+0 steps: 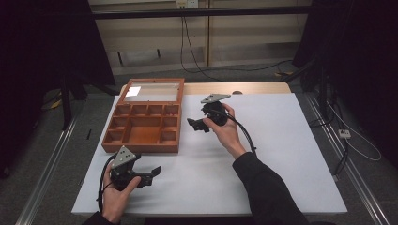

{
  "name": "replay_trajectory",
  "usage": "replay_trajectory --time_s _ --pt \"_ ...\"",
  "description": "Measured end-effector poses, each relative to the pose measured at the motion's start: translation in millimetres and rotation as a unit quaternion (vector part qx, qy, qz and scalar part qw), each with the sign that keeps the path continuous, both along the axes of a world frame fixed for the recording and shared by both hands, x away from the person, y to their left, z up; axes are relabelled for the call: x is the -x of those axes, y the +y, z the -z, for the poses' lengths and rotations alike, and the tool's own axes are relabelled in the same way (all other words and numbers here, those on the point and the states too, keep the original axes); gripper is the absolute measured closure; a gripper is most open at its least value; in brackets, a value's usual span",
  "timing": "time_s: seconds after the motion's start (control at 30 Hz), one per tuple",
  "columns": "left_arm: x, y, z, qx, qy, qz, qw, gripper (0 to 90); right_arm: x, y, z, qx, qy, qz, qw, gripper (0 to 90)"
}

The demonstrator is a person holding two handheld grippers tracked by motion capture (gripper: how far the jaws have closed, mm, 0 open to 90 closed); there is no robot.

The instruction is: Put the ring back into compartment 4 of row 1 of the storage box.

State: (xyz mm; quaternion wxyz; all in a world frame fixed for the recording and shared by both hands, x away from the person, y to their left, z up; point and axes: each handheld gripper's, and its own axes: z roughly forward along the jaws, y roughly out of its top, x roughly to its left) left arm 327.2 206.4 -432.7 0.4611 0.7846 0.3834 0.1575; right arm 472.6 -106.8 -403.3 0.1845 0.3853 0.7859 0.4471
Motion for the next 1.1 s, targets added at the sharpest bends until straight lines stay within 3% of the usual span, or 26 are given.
replay_trajectory --time_s 0.1,0.27,0.4,1.1 --pt "0.0 -0.3 0.0 0.0 0.0 0.0 1.0 5.8 6.4 -8.1 -4.2 0.005 -0.01 0.006 0.9999 9.6" --pt "0.0 0.2 -0.4 0.001 -0.001 -0.001 1.0 5.7 15.7 -20.4 -6.8 0.006 -0.009 0.01 0.9999 10.0" --pt "0.0 0.5 -0.6 0.0 -0.002 -0.001 1.0 5.7 22.8 -30.2 -5.4 0.008 0.005 0.008 0.9999 9.8" --pt "0.3 0.8 -1.2 0.001 -0.002 -0.004 1.0 5.2 76.6 -88.8 4.4 0.006 -0.014 0.054 0.9984 9.4"
